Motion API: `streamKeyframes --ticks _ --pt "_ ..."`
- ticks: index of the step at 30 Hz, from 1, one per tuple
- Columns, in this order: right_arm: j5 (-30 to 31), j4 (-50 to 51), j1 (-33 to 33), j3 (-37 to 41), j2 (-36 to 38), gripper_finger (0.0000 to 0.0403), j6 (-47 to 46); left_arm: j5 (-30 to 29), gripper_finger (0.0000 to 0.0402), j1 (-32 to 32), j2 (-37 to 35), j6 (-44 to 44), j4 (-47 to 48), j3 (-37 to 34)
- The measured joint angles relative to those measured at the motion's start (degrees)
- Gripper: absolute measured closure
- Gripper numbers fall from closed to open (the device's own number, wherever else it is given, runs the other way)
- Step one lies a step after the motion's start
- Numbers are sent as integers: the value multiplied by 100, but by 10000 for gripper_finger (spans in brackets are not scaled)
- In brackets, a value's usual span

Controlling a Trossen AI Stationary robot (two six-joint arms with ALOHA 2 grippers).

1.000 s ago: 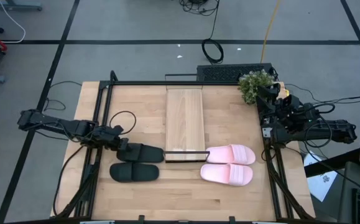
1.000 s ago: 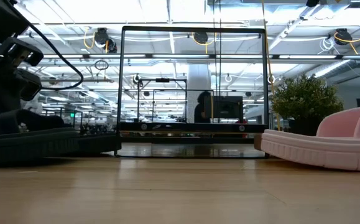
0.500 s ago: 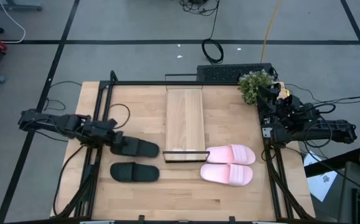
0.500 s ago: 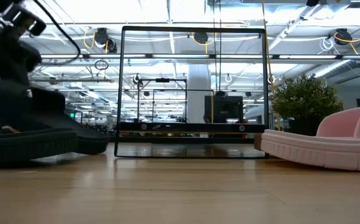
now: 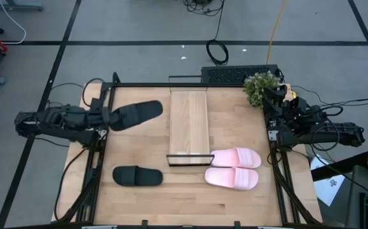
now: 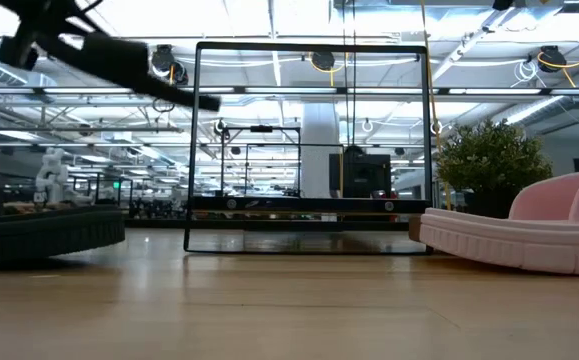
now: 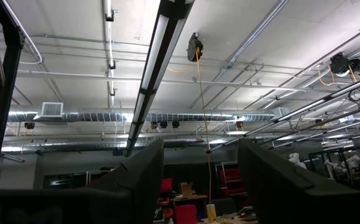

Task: Pick and place slides into the shelf
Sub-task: Put the top black slides on the shelf

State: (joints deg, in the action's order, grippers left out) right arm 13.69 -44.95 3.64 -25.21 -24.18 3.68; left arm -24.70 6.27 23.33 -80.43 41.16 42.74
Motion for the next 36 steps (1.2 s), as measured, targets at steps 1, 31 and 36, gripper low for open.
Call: streamKeyframes --ticks 1,31,36 --pt "0 -2 0 0 0 206 0 24 401 -60 74 123 -224 0" --pt "-11 24 2 0 2 206 -358 6941 402 -4859 5659 2232 -6234 -11" --pt "311 59 1 0 2 206 -271 6910 402 -4855 6233 2251 -7062 2"
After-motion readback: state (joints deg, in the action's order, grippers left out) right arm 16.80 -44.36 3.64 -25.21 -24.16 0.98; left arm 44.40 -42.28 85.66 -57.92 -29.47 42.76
